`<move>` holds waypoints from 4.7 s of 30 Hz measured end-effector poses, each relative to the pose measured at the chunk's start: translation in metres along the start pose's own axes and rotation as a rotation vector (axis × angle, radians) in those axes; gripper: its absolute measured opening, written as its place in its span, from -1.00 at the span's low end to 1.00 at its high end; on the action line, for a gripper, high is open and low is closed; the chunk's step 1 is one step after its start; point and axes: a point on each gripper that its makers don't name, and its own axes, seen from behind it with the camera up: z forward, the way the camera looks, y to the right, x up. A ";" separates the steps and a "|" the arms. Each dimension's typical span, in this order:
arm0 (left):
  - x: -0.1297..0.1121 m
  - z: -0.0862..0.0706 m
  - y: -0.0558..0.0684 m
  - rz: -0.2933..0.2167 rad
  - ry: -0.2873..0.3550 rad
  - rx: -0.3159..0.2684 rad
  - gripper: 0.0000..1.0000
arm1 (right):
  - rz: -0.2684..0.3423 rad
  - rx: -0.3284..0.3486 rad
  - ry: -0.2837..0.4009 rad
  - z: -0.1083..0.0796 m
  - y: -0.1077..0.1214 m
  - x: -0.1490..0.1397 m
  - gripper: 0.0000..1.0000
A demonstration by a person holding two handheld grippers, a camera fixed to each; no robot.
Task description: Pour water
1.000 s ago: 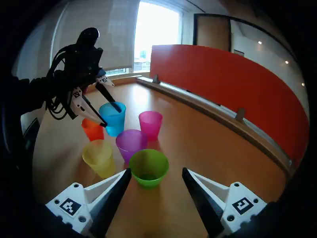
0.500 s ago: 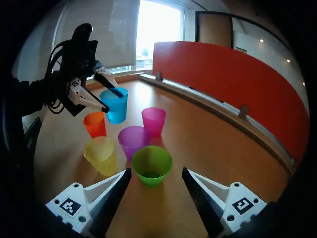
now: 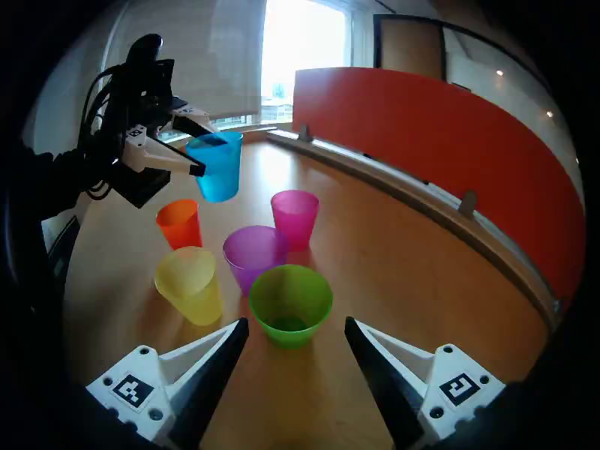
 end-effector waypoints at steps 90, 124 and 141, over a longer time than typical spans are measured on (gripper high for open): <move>0.058 -0.059 0.001 -0.101 0.211 0.061 0.69 | 0.014 -0.034 0.234 -0.008 -0.033 0.067 0.81; 0.102 -0.097 0.018 -0.085 0.326 0.084 0.69 | 0.039 0.002 0.495 -0.051 -0.076 0.139 0.81; 0.106 -0.106 0.020 -0.074 0.337 0.084 0.69 | -0.011 0.022 0.504 -0.051 -0.091 0.151 0.82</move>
